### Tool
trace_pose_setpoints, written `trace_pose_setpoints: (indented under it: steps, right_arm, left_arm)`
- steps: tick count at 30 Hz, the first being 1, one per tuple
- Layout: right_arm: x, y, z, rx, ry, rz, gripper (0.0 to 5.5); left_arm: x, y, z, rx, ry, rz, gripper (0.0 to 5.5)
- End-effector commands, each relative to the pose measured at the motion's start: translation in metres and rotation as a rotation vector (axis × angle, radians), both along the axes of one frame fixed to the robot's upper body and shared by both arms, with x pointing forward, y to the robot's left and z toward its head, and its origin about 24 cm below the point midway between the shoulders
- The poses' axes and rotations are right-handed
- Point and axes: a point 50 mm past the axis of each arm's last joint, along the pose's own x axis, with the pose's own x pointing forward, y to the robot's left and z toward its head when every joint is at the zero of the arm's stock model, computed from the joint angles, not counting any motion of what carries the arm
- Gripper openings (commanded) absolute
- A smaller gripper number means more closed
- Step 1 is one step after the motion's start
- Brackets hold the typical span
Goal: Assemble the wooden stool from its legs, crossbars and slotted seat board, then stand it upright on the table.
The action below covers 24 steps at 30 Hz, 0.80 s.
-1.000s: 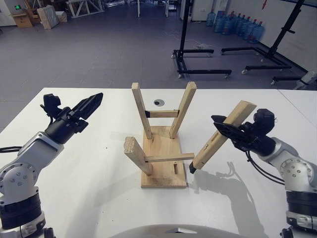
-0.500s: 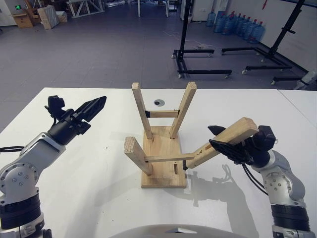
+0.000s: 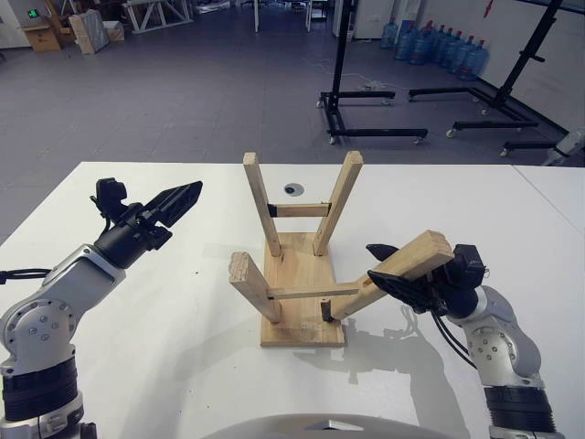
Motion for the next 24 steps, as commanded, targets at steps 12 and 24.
trace_pose_setpoints:
  steps: [12, 24]
  right_arm:
    - [0.010, 0.000, 0.004, 0.013, -0.015, -0.036, 2.05]
    - [0.007, 0.002, 0.004, -0.017, -0.001, 0.014, 2.05]
  left_arm:
    - [-0.001, -0.005, -0.004, 0.012, 0.008, -0.018, 4.04]
    - [-0.001, -0.007, -0.005, 0.009, 0.010, -0.023, 4.04]
